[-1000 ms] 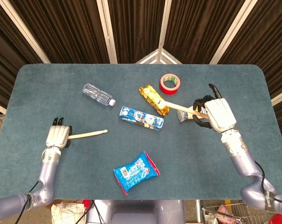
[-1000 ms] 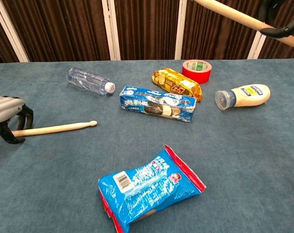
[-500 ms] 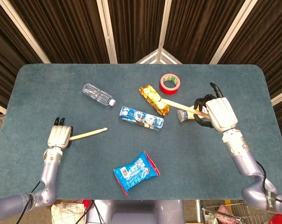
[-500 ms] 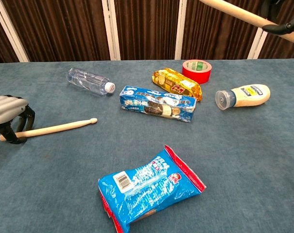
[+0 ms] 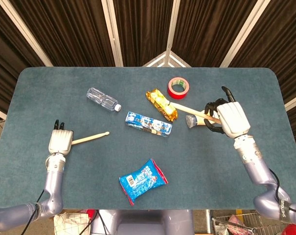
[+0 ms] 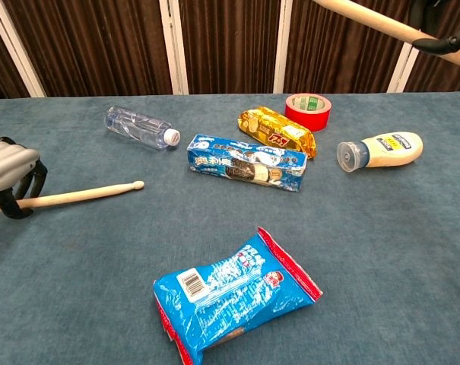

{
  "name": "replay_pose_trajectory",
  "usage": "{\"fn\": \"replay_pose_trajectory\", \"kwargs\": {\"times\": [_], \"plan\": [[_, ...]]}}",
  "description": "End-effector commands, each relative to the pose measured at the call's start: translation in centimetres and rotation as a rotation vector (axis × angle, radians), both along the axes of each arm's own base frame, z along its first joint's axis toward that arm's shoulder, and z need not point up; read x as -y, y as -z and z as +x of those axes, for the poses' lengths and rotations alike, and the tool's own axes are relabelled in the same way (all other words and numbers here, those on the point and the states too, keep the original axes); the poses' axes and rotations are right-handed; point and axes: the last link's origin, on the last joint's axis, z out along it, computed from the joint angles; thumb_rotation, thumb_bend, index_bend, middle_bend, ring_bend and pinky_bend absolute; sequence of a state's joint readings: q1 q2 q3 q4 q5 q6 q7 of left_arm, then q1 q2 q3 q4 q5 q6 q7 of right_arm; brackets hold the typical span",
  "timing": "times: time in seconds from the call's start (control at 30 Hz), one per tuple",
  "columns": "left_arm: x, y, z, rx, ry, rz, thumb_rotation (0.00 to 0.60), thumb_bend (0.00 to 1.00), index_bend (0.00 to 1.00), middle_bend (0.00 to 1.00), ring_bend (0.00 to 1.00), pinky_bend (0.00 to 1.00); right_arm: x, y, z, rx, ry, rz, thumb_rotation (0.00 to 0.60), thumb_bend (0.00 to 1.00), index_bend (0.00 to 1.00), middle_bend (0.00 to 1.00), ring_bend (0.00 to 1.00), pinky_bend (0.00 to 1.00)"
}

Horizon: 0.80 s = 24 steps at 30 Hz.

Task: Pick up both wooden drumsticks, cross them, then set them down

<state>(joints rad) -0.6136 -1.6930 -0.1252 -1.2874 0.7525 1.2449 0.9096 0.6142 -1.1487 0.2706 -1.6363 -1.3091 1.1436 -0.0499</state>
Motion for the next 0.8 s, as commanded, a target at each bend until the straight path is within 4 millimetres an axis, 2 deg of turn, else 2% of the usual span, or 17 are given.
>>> {"fn": "replay_pose_trajectory", "kwargs": {"times": [0.03,0.23,0.6,0.73,0.77,0.8], "plan": [[0.0,0.0,-0.1,-0.010,0.001,0.008,0.600,0.49,0.63,0.66,0.15,0.00,0.0,0.0,0.1,-0.001,-0.005,-0.003,0.600,0.45,0.76,0.65,0.44,0.00],[0.0,-0.1,-0.3,-0.005,0.012,0.022,0.600,0.50,0.63,0.66,0.15,0.00,-0.1,0.0,0.1,0.000,-0.008,-0.002,0.600,0.45,0.76,0.65,0.44,0.00],[0.0,-1.4,0.2,0.113,0.118,0.068,0.600,0.50,0.63,0.66,0.16,0.00,-0.1,0.1,0.3,0.004,-0.014,-0.002,0.600,0.45,0.76,0.65,0.44,0.00],[0.0,-2.2,0.9,0.166,0.184,0.088,0.600,0.50,0.64,0.66,0.16,0.00,-0.1,0.1,0.4,0.005,-0.015,-0.004,0.600,0.45,0.77,0.65,0.44,0.00],[0.1,-2.9,2.1,0.224,0.252,0.100,0.600,0.50,0.64,0.66,0.16,0.00,0.1,0.0,0.5,0.005,-0.014,-0.009,0.600,0.45,0.77,0.65,0.44,0.00],[0.3,-3.4,2.4,0.252,0.288,0.097,0.600,0.50,0.64,0.66,0.16,0.00,0.1,0.1,0.5,0.005,-0.012,-0.009,0.600,0.45,0.76,0.65,0.44,0.00]]}}
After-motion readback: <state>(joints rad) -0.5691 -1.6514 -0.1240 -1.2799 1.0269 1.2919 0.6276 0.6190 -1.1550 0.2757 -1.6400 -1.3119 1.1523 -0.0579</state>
